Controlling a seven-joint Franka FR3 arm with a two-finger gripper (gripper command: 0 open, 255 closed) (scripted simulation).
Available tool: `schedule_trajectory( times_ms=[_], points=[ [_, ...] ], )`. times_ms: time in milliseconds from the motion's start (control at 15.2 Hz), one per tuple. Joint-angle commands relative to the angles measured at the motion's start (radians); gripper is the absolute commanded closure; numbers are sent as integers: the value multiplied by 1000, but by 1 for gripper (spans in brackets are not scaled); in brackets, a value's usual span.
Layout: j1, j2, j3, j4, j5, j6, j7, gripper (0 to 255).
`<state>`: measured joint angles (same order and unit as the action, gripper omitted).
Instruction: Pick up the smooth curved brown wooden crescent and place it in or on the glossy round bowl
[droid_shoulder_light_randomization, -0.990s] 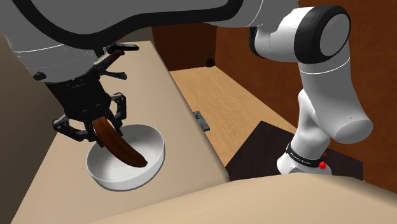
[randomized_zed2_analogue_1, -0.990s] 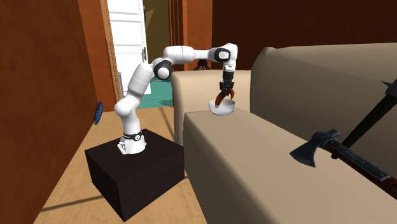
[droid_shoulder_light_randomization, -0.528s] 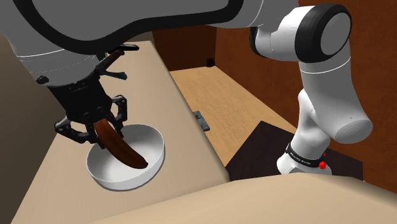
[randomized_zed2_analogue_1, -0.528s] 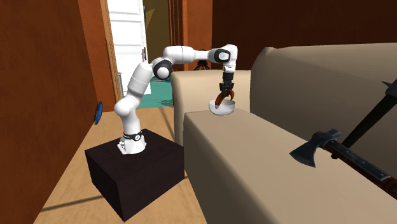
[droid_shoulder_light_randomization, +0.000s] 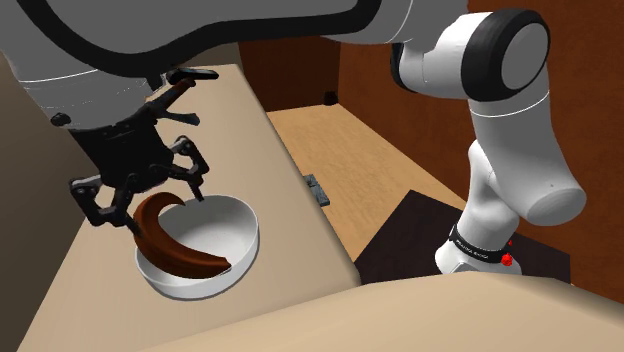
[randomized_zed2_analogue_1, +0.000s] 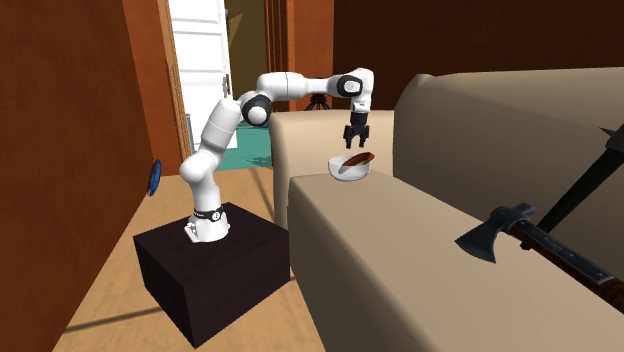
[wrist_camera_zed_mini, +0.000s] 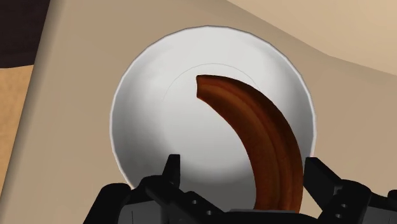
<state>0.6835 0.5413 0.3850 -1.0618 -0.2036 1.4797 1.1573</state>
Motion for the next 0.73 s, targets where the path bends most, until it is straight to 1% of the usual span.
schedule_trajectory(
  times_ms=[0, 132, 660],
  points=[
    [20, 31, -3, 104, -10, -73, -3, 0],
    [63, 105, -11, 294, -32, -186, -11, 0],
    [64, 105, -12, 294, -31, -186, -12, 0]
  ],
)
